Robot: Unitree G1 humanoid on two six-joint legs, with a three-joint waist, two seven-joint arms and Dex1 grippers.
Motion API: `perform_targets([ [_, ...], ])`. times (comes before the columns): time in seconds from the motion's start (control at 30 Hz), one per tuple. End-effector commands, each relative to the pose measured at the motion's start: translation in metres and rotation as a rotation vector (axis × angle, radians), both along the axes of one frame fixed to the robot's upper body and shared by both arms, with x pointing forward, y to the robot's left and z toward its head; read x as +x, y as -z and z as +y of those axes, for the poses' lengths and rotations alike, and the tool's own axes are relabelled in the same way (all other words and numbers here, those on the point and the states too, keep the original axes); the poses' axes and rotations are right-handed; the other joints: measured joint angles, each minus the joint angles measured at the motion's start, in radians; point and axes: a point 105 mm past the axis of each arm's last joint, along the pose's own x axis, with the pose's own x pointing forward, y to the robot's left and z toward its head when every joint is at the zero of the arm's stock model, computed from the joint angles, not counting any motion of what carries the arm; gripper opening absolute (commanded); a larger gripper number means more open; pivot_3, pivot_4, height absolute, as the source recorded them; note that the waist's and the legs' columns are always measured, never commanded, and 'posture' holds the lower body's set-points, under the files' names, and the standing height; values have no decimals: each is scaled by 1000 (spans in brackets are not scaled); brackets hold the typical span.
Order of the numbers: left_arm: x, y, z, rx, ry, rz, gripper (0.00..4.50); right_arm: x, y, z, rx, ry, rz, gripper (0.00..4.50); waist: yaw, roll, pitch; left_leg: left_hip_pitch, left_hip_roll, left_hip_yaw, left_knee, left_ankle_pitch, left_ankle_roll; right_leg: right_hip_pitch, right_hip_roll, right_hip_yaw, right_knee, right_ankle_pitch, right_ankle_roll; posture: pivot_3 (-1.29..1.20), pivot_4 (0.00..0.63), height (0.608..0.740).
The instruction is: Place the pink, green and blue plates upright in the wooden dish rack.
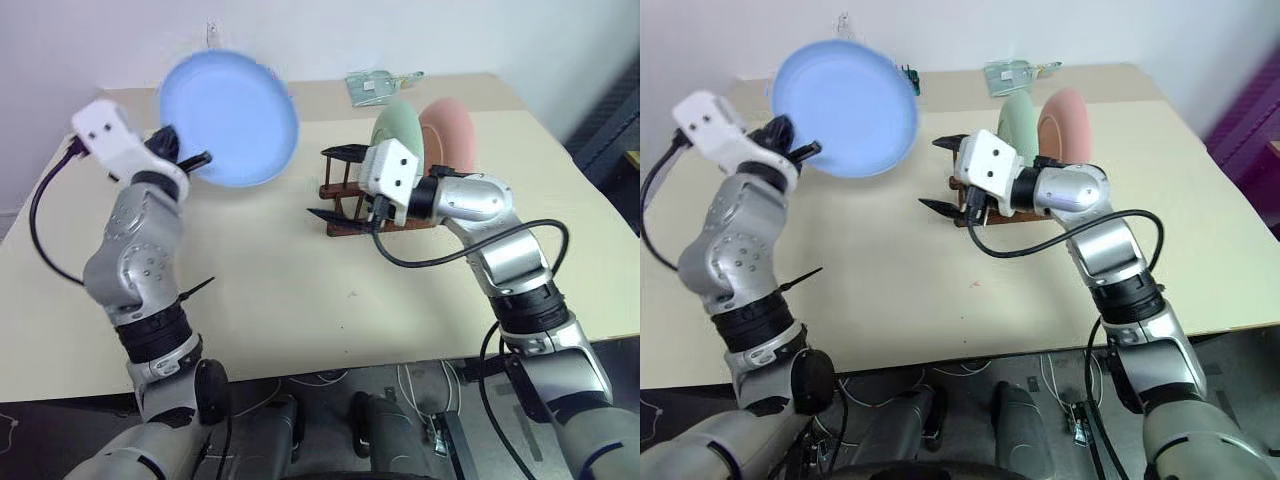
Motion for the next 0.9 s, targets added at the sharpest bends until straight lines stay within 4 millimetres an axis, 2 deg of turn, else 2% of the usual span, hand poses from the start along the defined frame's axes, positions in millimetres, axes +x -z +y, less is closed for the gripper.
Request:
perform_targets([
  [0.03,-10,-31,-16,49,48,-107,6,3,-12,12,-57,-3,-189,4266,1,0,0,0,0,0,0,0,0,0,0,0,0,0,0,0,150,731],
  [0.2,-14,-38,-38,74,152,-125,6,16,-12,18,-130,30,-347,4266,3,0,0,0,0,0,0,0,0,0,0,0,0,0,0,0,150,731],
  [0.3,-17,-39,-44,75,183,-129,6,20,-10,19,-157,31,-408,4266,7,0,0,0,0,0,1,1,-1,0,0,0,0,0,0,0,150,731],
  [0.4,-19,-39,-50,90,217,-127,0,20,-12,22,-159,28,-463,3472,7,0,0,0,0,0,0,2,-3,0,0,0,0,0,0,0,150,731],
  [0.63,-17,-34,-45,69,209,-106,0,22,-4,19,-196,38,-503,24,6,0,0,0,0,-1,0,5,-6,0,1,0,0,0,0,0,150,731],
  [0.7,-17,-37,-43,24,219,-117,0,23,-4,18,-196,50,-515,24,6,0,0,0,0,-1,0,5,-6,0,1,0,0,0,-1,0,150,731],
  [0.77,-16,-48,-28,-116,171,-165,712,23,-5,17,-189,54,-516,0,9,0,0,0,0,-1,0,5,-6,1,1,0,0,0,-1,0,150,731],
  [0.8,-17,-57,-12,-200,111,-211,1046,23,-6,18,-179,55,-516,0,10,-1,1,0,0,-1,1,5,-6,1,1,0,0,0,-1,0,150,731],
  [0.83,-18,-64,6,-281,38,-252,1562,22,-7,18,-164,56,-514,0,9,-2,2,0,0,-2,1,5,-6,1,1,0,-1,0,-1,0,150,731],
  [0.9,-21,-70,30,-359,-53,-296,2523,21,-9,19,-142,56,-509,0,6,-2,2,0,0,-2,1,5,-7,1,1,0,-1,1,-1,0,150,731],
])
